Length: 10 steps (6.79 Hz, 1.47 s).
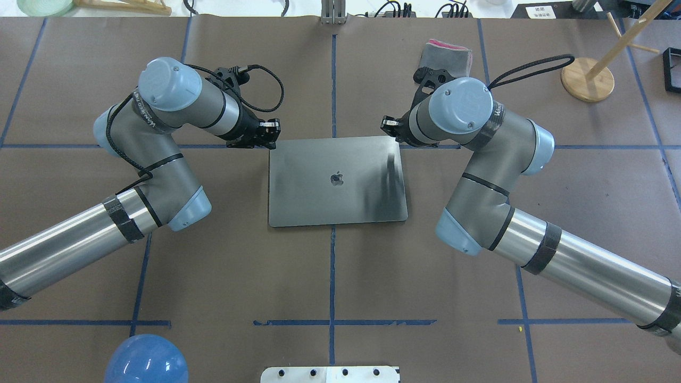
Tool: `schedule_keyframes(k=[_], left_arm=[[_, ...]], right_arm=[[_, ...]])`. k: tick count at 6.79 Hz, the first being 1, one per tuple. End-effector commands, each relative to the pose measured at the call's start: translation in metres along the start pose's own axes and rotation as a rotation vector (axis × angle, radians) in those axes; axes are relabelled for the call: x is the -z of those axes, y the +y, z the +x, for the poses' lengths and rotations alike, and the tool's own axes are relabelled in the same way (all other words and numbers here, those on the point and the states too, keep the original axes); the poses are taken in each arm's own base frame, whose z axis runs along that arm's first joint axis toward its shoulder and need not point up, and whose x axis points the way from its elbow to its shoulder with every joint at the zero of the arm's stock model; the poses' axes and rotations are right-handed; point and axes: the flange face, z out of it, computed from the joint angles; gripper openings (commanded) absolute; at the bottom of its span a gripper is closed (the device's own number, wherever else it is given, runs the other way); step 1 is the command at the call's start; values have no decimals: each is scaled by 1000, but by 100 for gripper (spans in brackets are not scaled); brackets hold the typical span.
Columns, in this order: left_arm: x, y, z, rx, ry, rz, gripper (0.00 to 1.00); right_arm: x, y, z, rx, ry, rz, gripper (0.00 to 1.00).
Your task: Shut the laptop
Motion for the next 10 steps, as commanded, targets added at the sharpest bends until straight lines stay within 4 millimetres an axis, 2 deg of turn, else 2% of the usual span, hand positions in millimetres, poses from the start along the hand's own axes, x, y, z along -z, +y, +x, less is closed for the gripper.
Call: schedule_keyframes(k=[1,2,3,4,5,6,7,8,9,10], left_arm=[[2,-4,-8,10,-15,1,79],[13,-19,-30,45,-66,22,99],[39,-37,-44,6,-147,12,100],[72,-43,-57,-89,-247,-19,100],[118,-52,-75,-185,-322,-34,100],[158,-59,-114,-241,-393,-59,100],[192,-69,-166,-321,-421,-98,100],[236,-85,-247,-421,-407,-157,100],[281,-90,-323,-432,-378,-186,100],[319,-87,-380,-423,-366,-182,100]], right_arm=[[4,-18,9,-18,17,4,99],[10,-39,25,-30,65,-86,100],[29,-69,44,23,99,-118,100],[45,-90,77,109,151,-115,100],[68,-119,109,194,184,-138,100],[99,-152,164,256,190,-193,100],[124,-176,226,324,183,-229,100],[152,-200,304,374,174,-253,100],[173,-210,373,435,164,-274,100],[191,-212,438,496,173,-289,100]])
